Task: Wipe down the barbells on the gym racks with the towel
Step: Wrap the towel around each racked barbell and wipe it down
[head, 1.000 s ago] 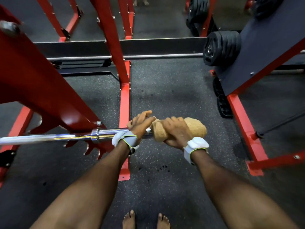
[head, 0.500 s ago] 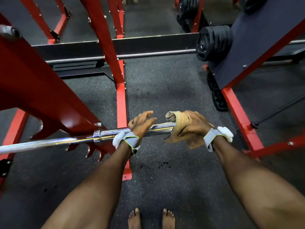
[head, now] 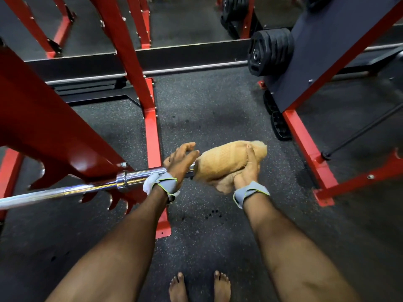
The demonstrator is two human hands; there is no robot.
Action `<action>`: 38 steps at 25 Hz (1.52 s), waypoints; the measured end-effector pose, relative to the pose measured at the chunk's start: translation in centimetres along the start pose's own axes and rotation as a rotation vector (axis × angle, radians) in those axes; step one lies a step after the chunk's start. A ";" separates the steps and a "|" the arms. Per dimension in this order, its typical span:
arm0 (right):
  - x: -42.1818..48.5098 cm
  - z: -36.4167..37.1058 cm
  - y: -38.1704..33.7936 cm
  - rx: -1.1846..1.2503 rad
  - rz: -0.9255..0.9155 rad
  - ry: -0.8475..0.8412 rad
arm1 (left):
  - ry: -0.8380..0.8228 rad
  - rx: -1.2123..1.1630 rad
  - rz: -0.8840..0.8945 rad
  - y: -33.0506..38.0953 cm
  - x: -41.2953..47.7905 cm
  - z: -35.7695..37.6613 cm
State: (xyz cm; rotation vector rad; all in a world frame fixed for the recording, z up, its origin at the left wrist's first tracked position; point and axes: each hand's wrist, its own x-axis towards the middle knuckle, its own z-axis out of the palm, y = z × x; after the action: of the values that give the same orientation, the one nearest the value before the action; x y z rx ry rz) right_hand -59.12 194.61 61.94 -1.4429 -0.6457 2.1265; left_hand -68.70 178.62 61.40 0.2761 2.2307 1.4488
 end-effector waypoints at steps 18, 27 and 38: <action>-3.8 2.4 5.0 0.009 0.161 -0.108 | -0.024 0.031 0.050 -0.9 1.1 0.0; 0.4 1.2 -2.8 -1.015 -0.408 -0.036 | -0.122 0.263 0.087 0.1 0.6 -2.3; -3.4 4.8 5.3 -2.010 -1.091 -0.688 | 0.260 0.699 0.299 -3.9 -1.6 -9.5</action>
State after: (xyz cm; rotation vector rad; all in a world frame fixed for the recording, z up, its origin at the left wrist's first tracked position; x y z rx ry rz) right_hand -63.23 187.91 62.63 -0.2478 -3.2125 0.4544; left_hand -71.53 168.63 61.49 0.7000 2.9570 0.8023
